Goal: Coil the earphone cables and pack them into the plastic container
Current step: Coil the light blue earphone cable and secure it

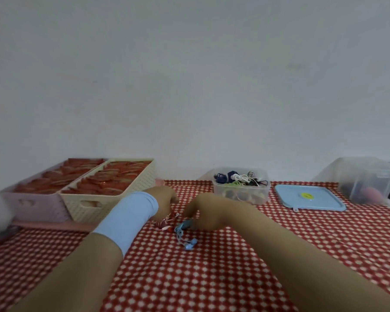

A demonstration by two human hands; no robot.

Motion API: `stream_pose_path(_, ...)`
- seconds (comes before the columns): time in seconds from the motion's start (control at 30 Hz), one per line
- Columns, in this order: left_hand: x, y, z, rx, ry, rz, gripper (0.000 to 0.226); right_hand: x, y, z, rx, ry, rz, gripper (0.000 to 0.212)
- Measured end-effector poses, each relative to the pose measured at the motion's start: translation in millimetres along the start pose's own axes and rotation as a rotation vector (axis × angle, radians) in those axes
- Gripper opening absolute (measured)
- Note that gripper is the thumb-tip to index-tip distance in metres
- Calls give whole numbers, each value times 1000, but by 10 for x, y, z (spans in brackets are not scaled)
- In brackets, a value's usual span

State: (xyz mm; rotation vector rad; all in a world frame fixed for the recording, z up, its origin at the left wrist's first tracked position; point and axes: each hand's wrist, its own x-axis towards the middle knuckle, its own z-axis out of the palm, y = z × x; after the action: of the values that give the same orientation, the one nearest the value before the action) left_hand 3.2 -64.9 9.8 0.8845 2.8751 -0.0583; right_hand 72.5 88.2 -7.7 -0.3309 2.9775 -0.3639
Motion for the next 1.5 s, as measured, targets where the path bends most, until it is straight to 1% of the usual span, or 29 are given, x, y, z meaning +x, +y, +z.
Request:
stream_pose_path(0.07, -62, -70, 57, -14, -12, -21, 47, 34, -65, 93, 37, 11, 17, 40)
stream_pose_path(0.1, -85, -99, 77, -22, -30, -28, 49, 45, -73, 127, 54, 20, 25, 39)
stream_pose_path(0.2, -144, -151, 140, -79, -58, -52, 55, 13, -34, 182, 114, 46, 49, 28)
stream_pose_path(0.3, -171, -163, 206, -181, 52, -42, 49, -99, 105, 118, 217, 142, 94, 22)
stream_pose_path(0.4, -144, -72, 232, -387, 162, -17, 47, -283, 322, -18, 327, 251, 138, 18)
stream_pose_path(0.5, -79, 141, 186, -562, 199, 65, 48, -490, 562, -129, 459, 314, 190, 17)
stream_pose_path(0.63, 42, 521, 127, -651, 201, 195, 45, -772, 884, -209, 505, 366, 281, 10)
stream_pose_path(0.7, 105, 738, 128, -749, 206, 254, 40, -906, 1074, -210, 526, 397, 328, 6)
stream_pose_path(0.8, 157, 995, 134, -918, 213, 303, 34, -1036, 1303, -179, 531, 428, 368, 7)
stream_pose_path(0.83, 190, 1061, 149, -920, 204, 308, 34, -1074, 1379, -164, 496, 419, 383, 8)
stream_pose_path(0.9, 257, 1127, 192, -818, 165, 309, 37, -1137, 1492, -145, 399, 335, 412, 17)
stream_pose_path(0.97, 318, 1155, 235, -606, 131, 282, 38, -1219, 1590, -160, 345, 210, 417, 31)
stream_pose_path(1.0, 346, 1168, 246, -491, 109, 256, 39, -1268, 1647, -188, 339, 180, 414, 38)
stream_pose_path(1.03, 352, 1171, 244, -391, 89, 228, 38, -1314, 1688, -231, 346, 183, 407, 42)
stream_pose_path(1.1, 368, 1219, 208, -271, 87, 196, 37, -1384, 1816, -324, 380, 265, 428, 41)
stream_pose_path(1.17, 384, 1321, 140, -280, 138, 210, 34, -1406, 1952, -388, 361, 343, 483, 34)
stream_pose_path(1.27, 420, 1583, 43, -380, 182, 267, 36, -1391, 2111, -406, 253, 375, 563, 27)
stream_pose_path(1.37, 501, 1854, 37, -406, 161, 342, 28, -1406, 2153, -392, 34, 327, 625, 25)
stream_pose_path(1.43, 580, 1988, 73, -380, 121, 352, 32, -1418, 2163, -367, -105, 272, 643, 29)
stream_pose_path(1.5, 648, 2085, 107, -317, 81, 351, 37, -1400, 2189, -337, -190, 232, 647, 28)
